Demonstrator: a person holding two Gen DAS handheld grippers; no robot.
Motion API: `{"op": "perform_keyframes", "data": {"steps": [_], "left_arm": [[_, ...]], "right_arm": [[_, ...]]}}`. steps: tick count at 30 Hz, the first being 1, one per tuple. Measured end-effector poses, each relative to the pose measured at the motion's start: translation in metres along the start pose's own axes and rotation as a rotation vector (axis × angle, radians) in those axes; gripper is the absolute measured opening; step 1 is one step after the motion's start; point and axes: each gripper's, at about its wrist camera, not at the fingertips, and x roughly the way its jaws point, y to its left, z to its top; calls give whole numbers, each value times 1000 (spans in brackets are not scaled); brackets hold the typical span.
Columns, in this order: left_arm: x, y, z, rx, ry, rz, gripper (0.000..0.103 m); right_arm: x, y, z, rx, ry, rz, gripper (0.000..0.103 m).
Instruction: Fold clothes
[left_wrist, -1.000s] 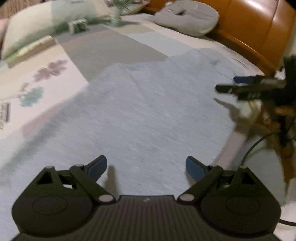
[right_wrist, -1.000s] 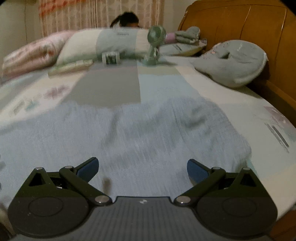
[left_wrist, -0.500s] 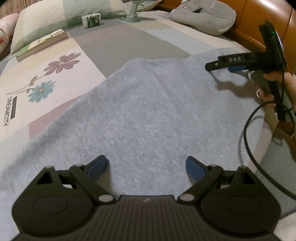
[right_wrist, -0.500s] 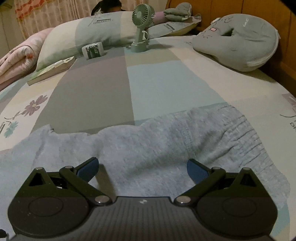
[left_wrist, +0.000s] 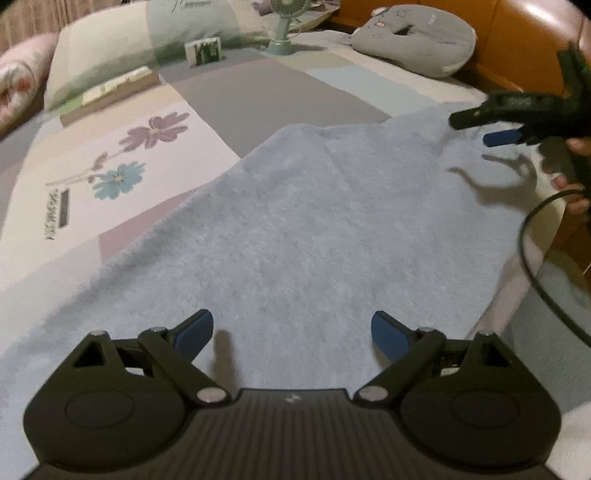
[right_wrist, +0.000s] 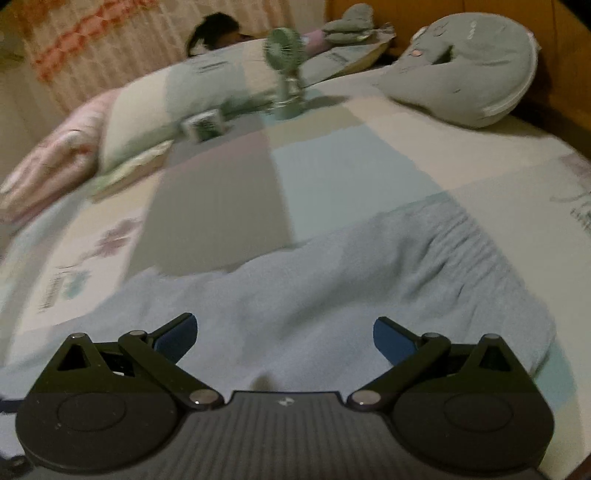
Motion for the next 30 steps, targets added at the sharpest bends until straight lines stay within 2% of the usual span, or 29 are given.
{"op": "perform_keyframes", "data": {"steps": [3,8,11,14,17,21,23,25,27,30], "left_arm": [[2,2,-15,-10,34,22,92],[-8,19,-41,-89,53,21,94],[-18,27,-44,-89,52,50,94],[-25,32,-36,-100,10,73,94],[-22,33,-35,-142,0,28,94],[-15,29,-51,-159,46,14,94],[-20,29,-61,-160,37,8,95],[-26,35,-65,-163,52,-34,95],[-36,48,-64,-171,70,-52,95],[-59,87,-55,-205,56,-12,95]], "right_arm": [[-3,-3,-23,-6,71,-25,103],[-25,-7,-50,-59,46,-57,103],[-33,13,-49,-101,57,-142,103],[-32,45,-49,-201,33,-118,103],[-19,72,-55,-258,61,-103,103],[-5,86,-74,-305,131,-121,103],[-7,90,-86,-356,108,-139,103],[-9,91,-91,-371,97,-145,103],[-10,91,-90,-357,101,-146,103],[-9,95,-87,-346,117,-158,103]]}}
